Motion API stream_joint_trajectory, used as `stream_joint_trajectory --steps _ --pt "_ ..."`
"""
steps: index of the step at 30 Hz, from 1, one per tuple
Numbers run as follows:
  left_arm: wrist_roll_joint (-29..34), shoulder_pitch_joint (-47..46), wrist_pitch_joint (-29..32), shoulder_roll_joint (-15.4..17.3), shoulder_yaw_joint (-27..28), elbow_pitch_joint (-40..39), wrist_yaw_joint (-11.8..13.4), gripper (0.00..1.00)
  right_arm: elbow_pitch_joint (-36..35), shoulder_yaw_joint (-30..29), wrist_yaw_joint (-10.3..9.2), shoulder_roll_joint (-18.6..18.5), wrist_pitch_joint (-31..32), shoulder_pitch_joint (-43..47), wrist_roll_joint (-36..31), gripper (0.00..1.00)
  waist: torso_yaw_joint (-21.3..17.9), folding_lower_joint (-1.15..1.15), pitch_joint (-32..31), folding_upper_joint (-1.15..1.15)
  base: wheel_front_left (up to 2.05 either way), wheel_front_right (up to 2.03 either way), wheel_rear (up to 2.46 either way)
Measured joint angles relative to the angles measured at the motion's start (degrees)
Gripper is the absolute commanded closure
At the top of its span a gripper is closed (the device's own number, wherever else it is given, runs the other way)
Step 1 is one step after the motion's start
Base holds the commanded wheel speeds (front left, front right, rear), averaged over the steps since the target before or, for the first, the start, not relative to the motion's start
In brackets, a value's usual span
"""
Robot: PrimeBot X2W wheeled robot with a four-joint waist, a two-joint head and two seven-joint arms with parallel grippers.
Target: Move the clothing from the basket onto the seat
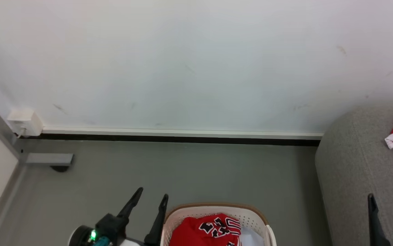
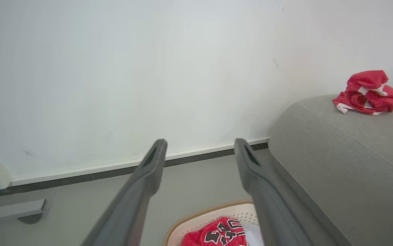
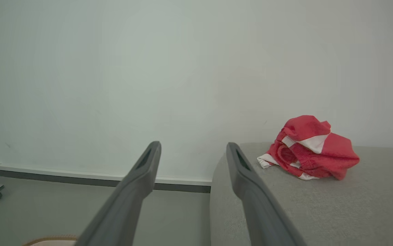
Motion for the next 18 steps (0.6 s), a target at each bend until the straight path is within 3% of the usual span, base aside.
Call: stream_joint_trajectory --steps 5,18 --pt "3.3 7.0 0.0 -2.1 5.4 -1.4 -0.3 0.00 3.5 -0.1 0.00 3.3 0.0 2.4 -1.4 0.00 2.1 0.01 -2.1 0.00 0.00 0.00 0.00" --pt "8.4 14.9 0.0 -8.9 18.0 -0.2 -7.1 0.00 8.8 1.3 0.00 6.1 0.0 3.9 -3.8 0.00 1.2 0.02 -4.5 0.00 0.00 0.00 0.00"
